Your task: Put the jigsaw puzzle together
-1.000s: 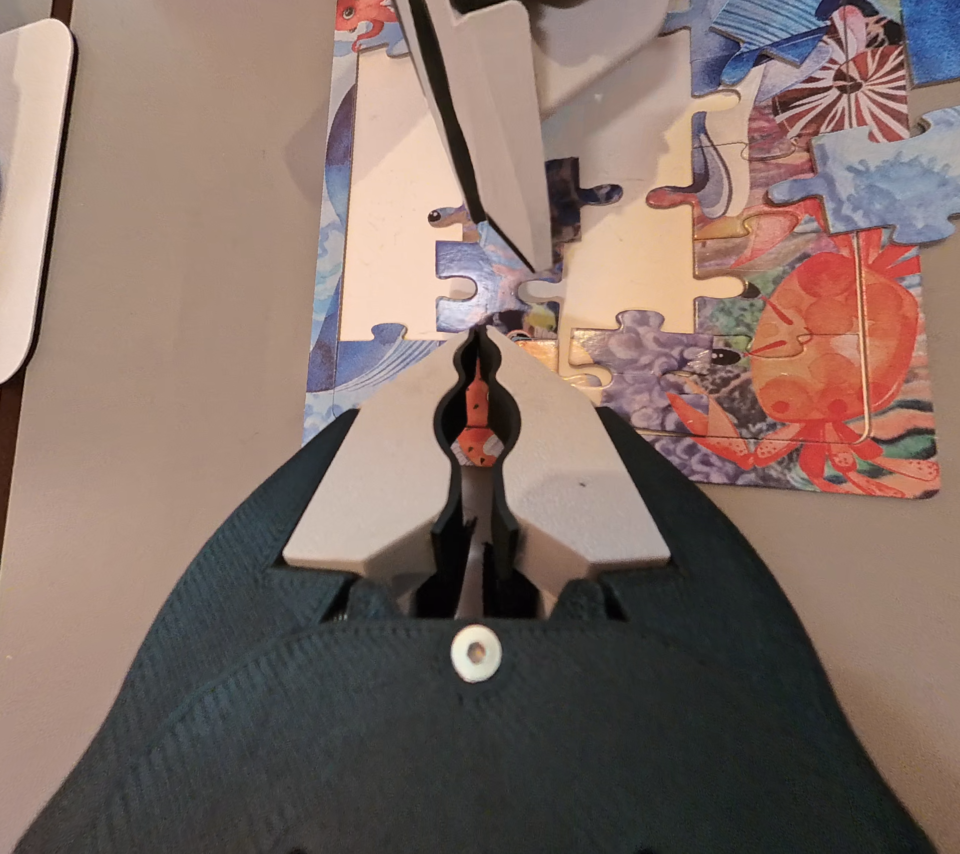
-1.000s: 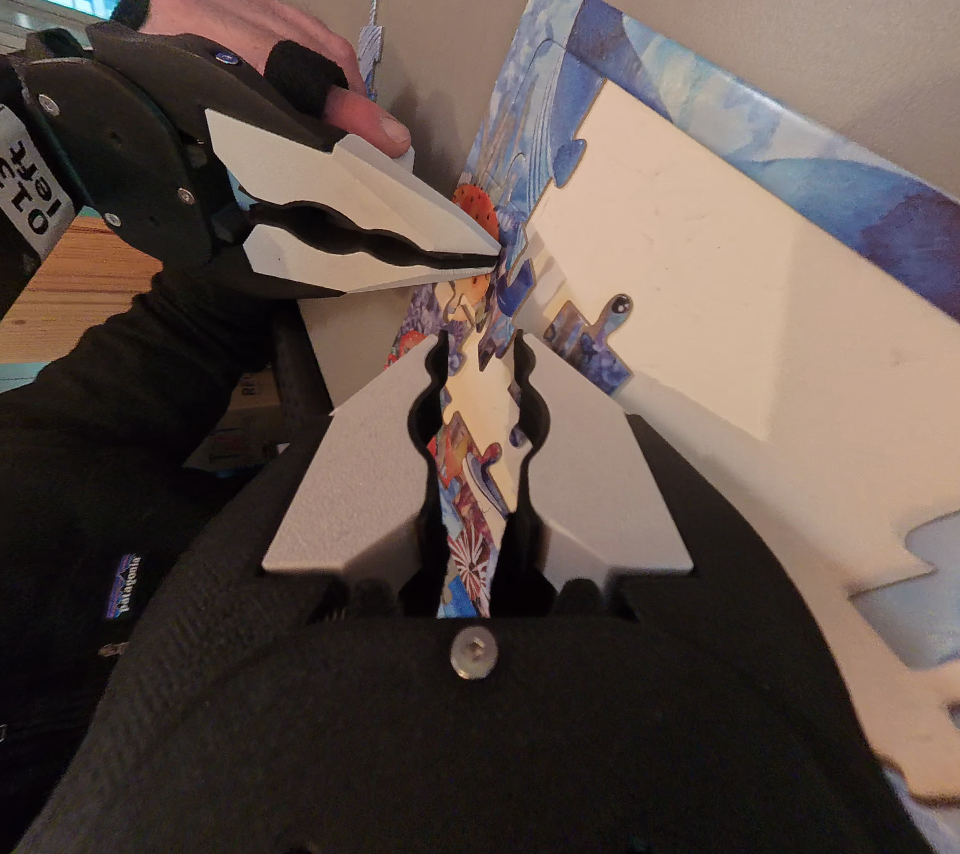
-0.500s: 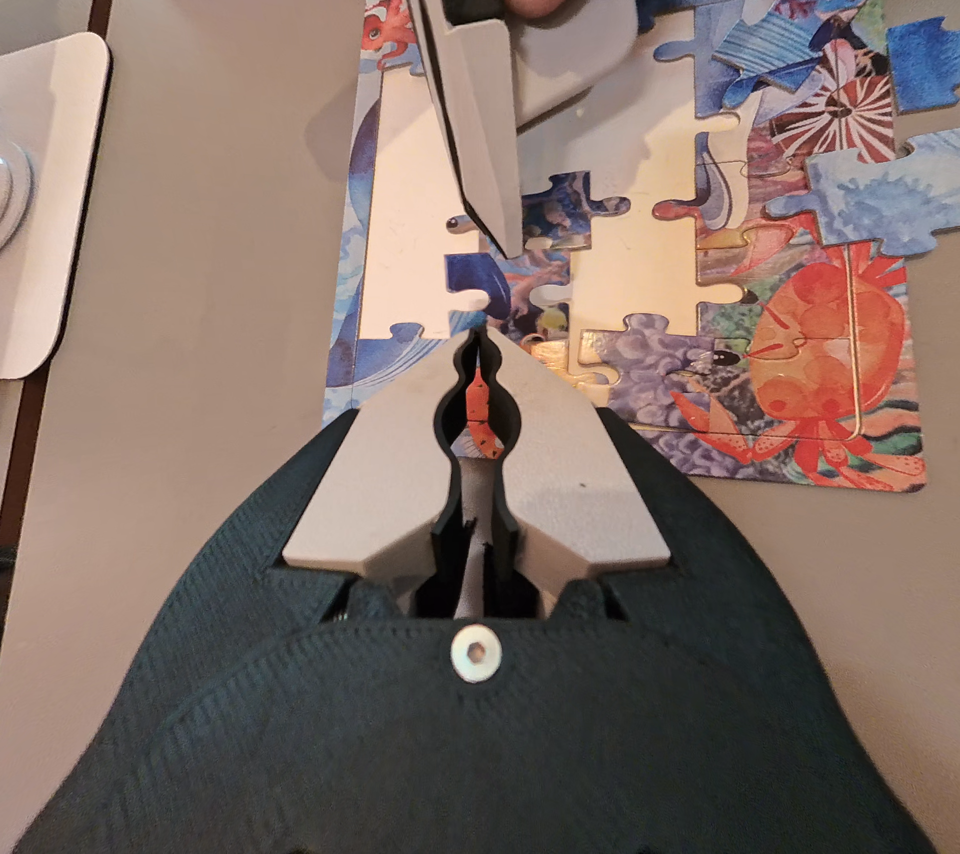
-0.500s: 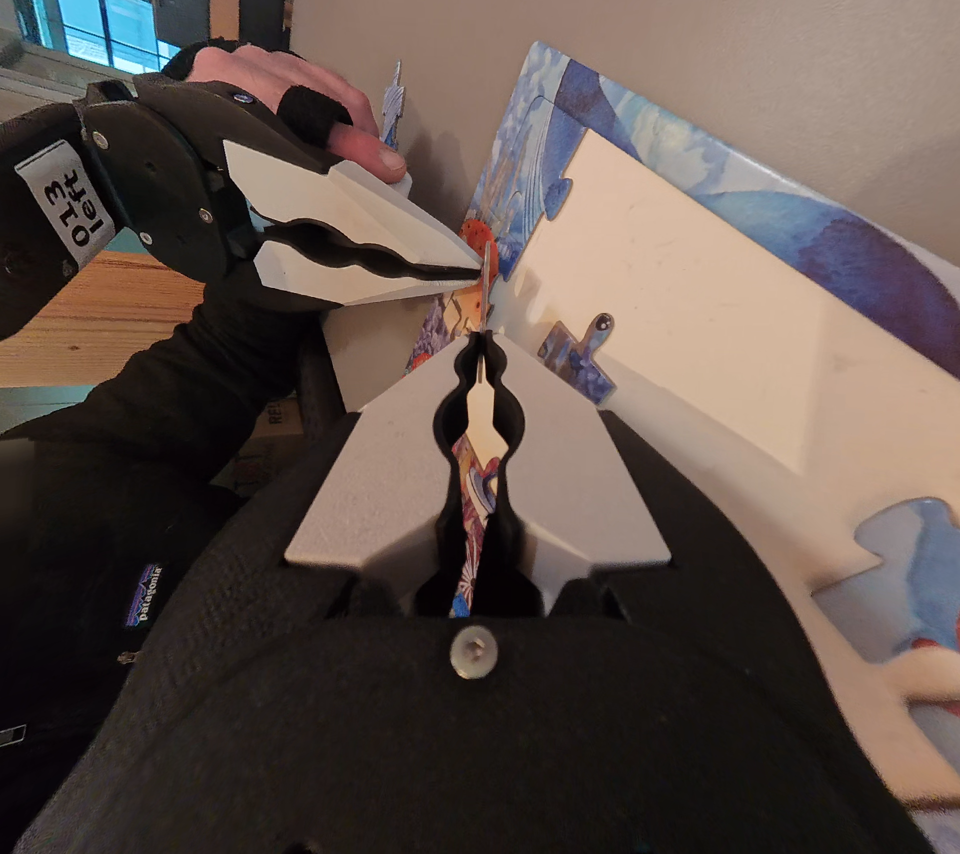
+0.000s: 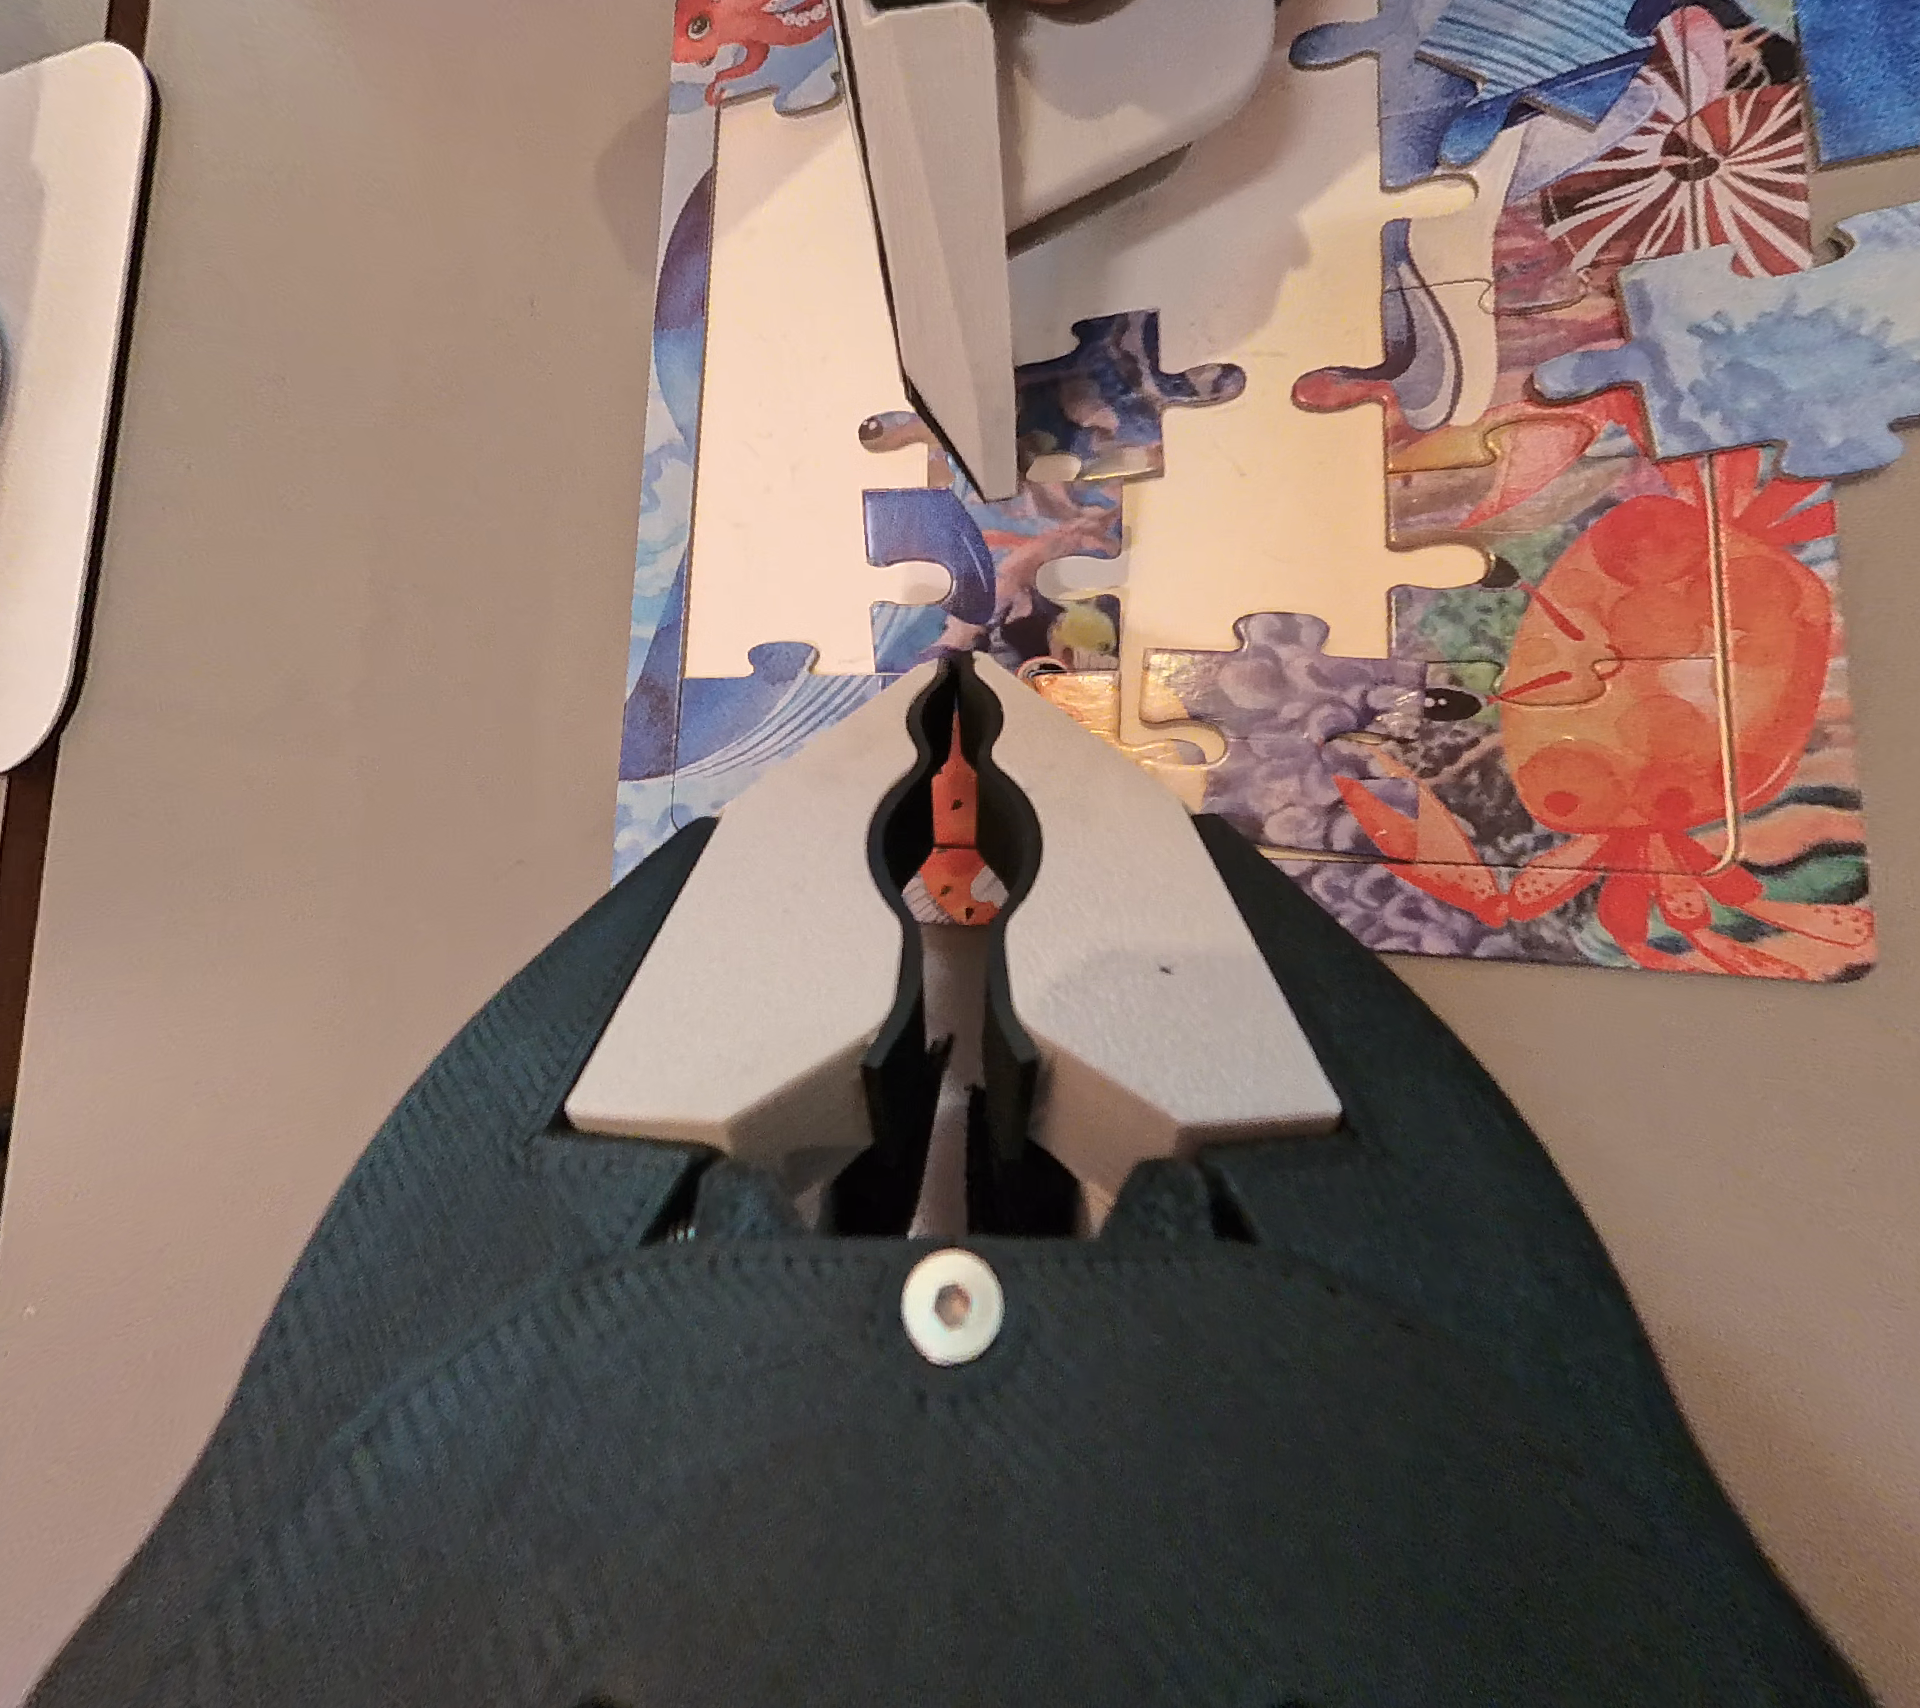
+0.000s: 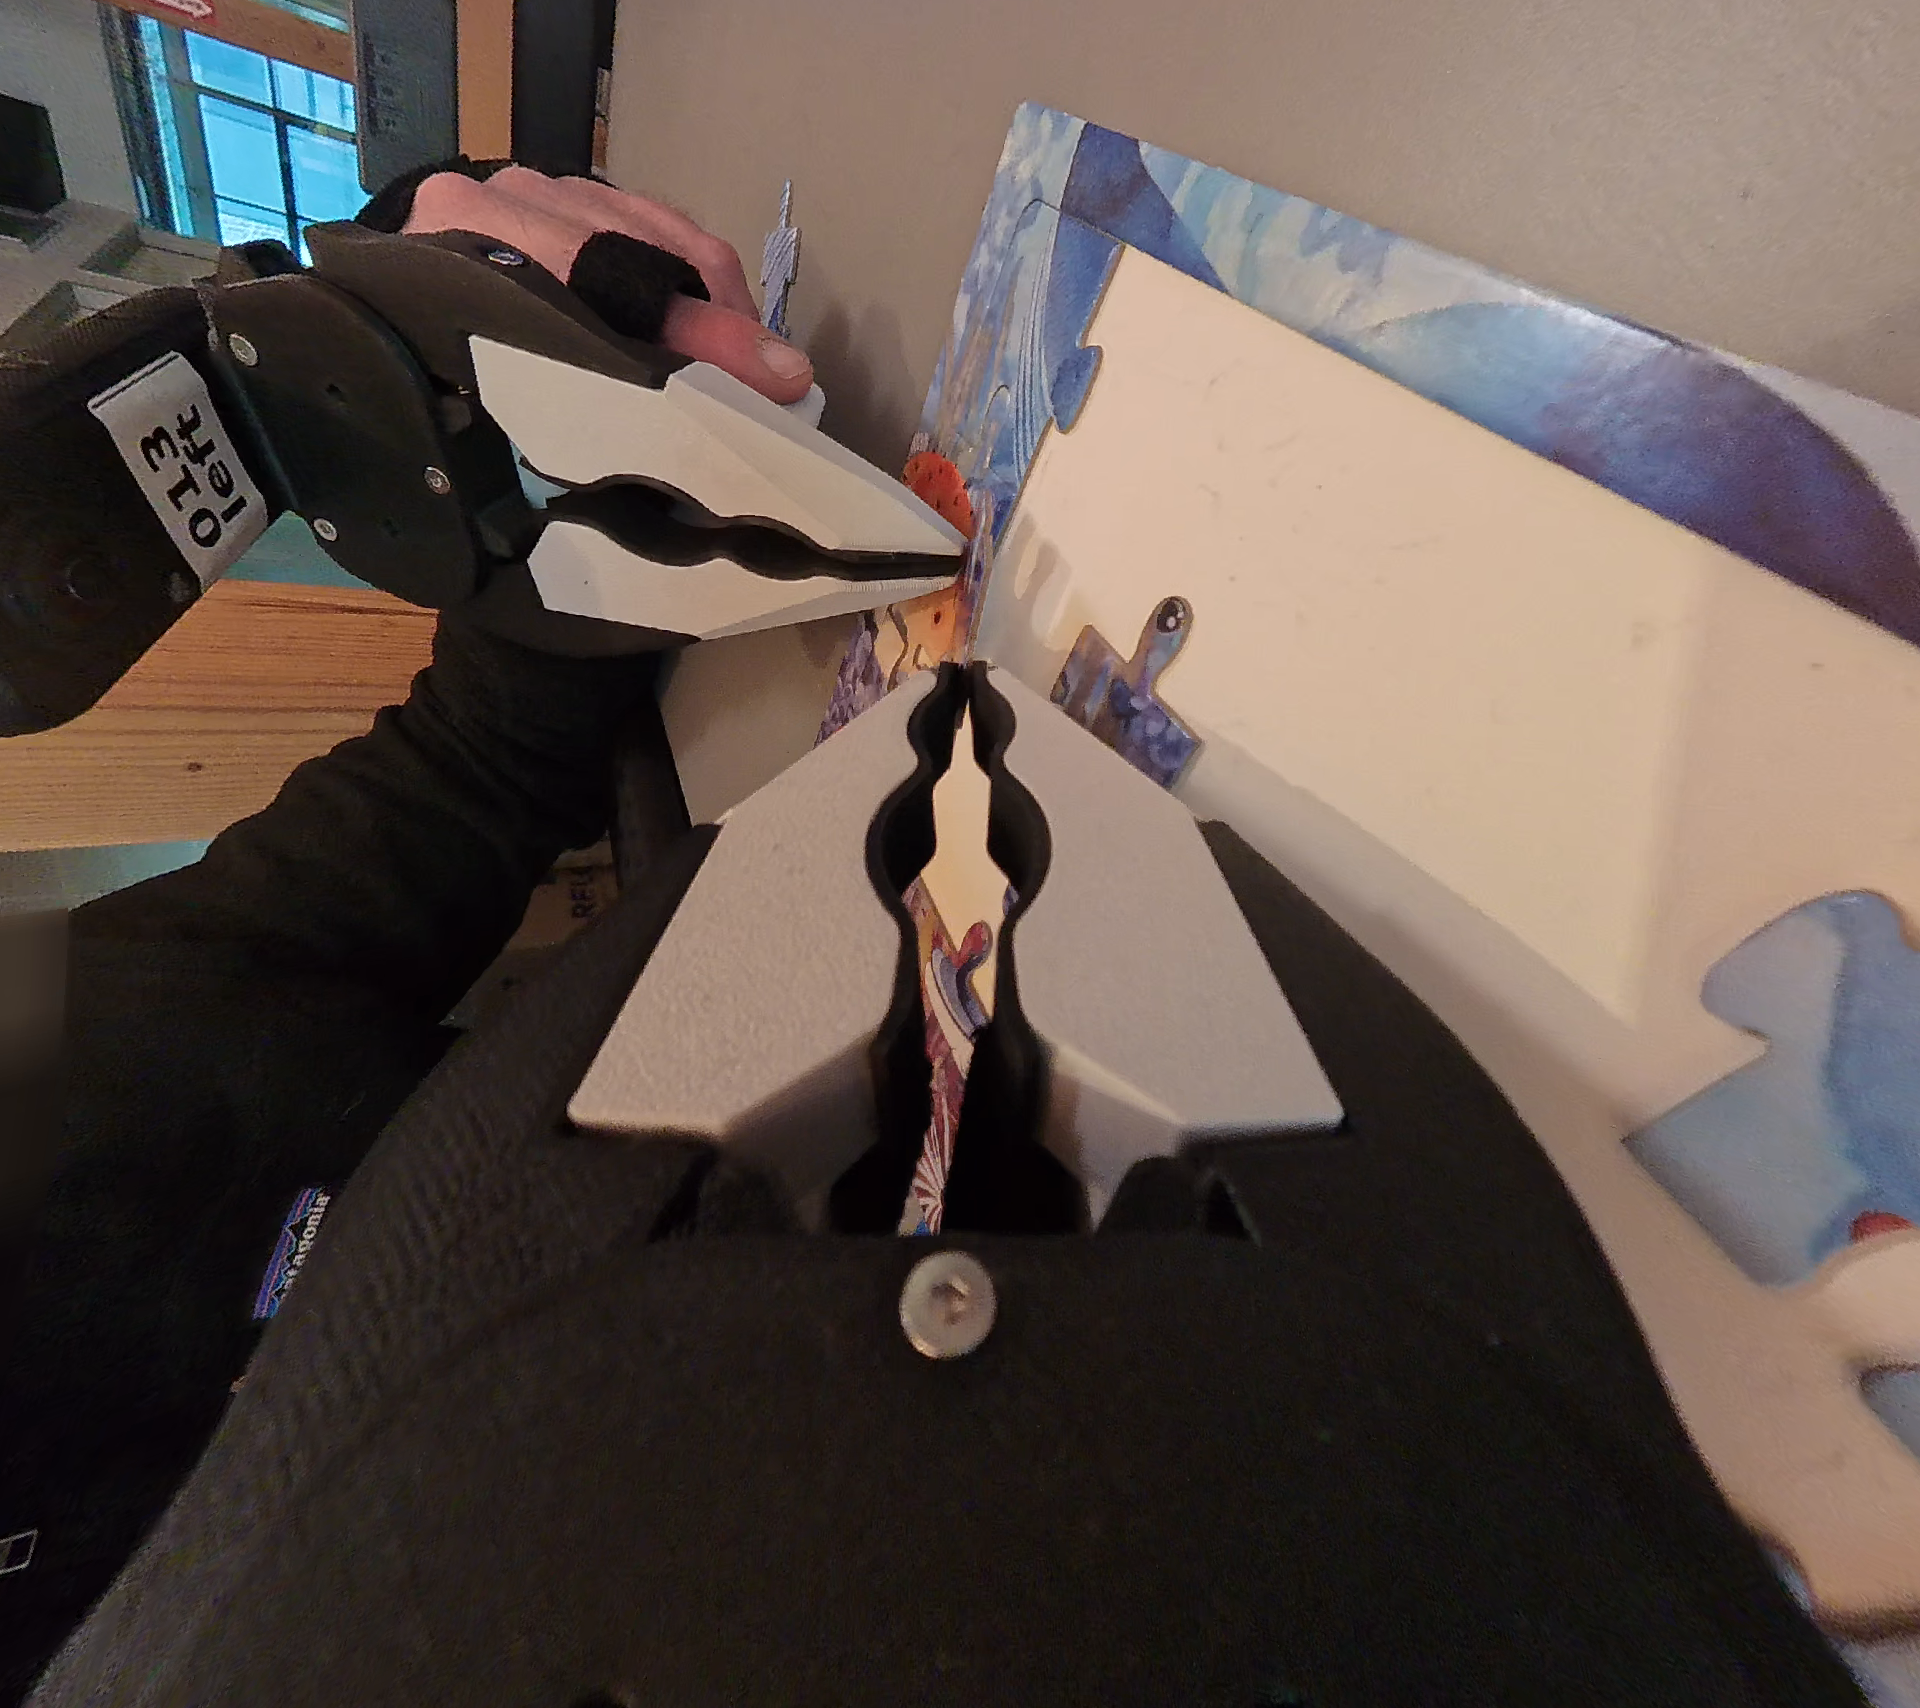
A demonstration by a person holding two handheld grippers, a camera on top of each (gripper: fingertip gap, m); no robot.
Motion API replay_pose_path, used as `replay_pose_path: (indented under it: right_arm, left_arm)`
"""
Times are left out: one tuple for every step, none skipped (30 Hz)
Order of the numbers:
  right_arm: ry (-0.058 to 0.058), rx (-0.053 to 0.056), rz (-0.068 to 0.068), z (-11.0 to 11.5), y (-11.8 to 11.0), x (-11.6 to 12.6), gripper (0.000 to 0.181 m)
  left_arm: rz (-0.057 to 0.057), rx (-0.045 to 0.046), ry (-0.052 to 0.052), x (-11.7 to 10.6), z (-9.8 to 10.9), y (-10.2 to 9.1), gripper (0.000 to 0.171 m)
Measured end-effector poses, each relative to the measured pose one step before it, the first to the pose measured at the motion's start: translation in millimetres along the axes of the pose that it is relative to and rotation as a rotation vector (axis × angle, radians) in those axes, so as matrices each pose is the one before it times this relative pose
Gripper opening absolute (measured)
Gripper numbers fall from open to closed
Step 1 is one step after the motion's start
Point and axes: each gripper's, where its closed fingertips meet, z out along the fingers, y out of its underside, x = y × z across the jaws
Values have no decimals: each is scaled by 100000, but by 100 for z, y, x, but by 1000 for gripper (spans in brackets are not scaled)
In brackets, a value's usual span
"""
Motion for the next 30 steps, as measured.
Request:
replay_pose_path:
  right_arm:
    - [156, 346, 247, 0, 21, 53, 0]
    - [182, 257, 289, -11, 39, 66, 0]
    - [775, 71, 93, 5, 74, 145, 1]
    - [959, -95, 165, 20, 105, 196, 1]
    - [839, -306, 142, 31, 116, 173, 2]
    - [1486, -554, -243, 52, 116, 196, 3]
    - [1324, -940, -1186, 50, 102, 42, 4]
    - [1742, -1312, -1641, 7, 70, -28, 4]
    - [2394, -1102, -1721, 18, -5, 15, 5]
    - [1873, -1044, -1337, 29, -35, -15, 5]
    - [171, -534, -197, -16, -123, -120, 4]
    - [-232, -394, 284, -8, -110, -56, 4]
    - [793, -1663, -59, 87, 139, 144, 5]
    - [-225, -971, 430, 109, 82, 61, 5]
    - [-895, -749, 749, -9, 32, -31, 5]
    - [-14, -987, -179, -10, 49, -2, 5]
    - [894, -907, -736, -19, 30, -15, 6]
    - [918, -710, -1069, 2, -4, -148, 10]
    - [478, -718, -1081, -40, -1, -259, 16]
    - [2000, -877, -1522, -94, 29, -70, 19]
    - [3295, -691, -2215, -191, 27, 78, 20]
    - [2956, -366, -2084, -280, 2, 58, 24]
    - [1677, -152, -1666, -322, -20, -62, 29]
    - [2429, -618, -2563, -382, 55, 46, 31]
    - [2707, -57, -4448, -405, -15, 4, 34]
    - [2045, 195, -5961, -326, -65, -151, 37]
    - [4825, -1181, -6519, -173, 124, 273, 41]
    - [7302, -3050, -8327, -26, 401, 609, 46]
    - [7160, -3319, -8617, 166, 475, 591, 53]
    - [4715, -1686, -7328, 257, 245, 229, 59]
  left_arm:
    - [140, -216, -25, 4, 13, 4, 0]
    - [50, -17, -216, 2, 53, -14, 0]
    - [68, -103, -157, 19, 75, 9, 0]
    - [221, -175, -71, 9, 40, -6, 0]
    - [178, -327, -84, 5, 46, 14, 0]
    - [473, -316, -173, 24, 45, 7, 0]
    - [212, -153, -14, 31, -21, -4, 0]
    - [-237, 5, 347, 30, -12, -3, 0]
    - [39, -30, 88, -12, -4, 0, 0]
    - [411, -193, -147, -4, -36, 18, 0]
    - [116, -185, -84, -17, -37, 21, 0]
    - [-448, 101, 303, -1, -4, 17, 0]
    - [-509, 279, 496, 30, 36, 24, 0]
    - [-323, 281, 132, -17, -9, 5, 0]
    - [162, -93, -47, 5, 6, -12, 0]
    - [423, -402, -287, 4, 23, -7, 0]
    - [488, -461, -319, 2, 4, 16, 0]
    - [-99, -312, -28, 0, 10, 4, 0]
    - [-327, -97, 112, -1, 3, 2, 0]
    - [-8, -33, -84, -5, 19, 8, 0]
    - [120, -271, -166, 13, 26, 28, 0]
    - [241, -1201, 245, 77, 76, 169, 0]
    - [255, 470, -237, -14, -12, -92, 0]
    - [-38, -47, 57, -2, -8, 1, 0]
    - [51, -158, -95, -6, -8, 13, 0]
    - [150, -148, -144, 2, -2, -6, 0]
    - [192, -230, -118, -8, -1, -16, 0]
    - [151, -212, -146, 0, -12, 11, 0]
    - [260, -145, -235, 2, -6, 6, 0]
    - [164, -140, -234, -11, 4, -15, 0]
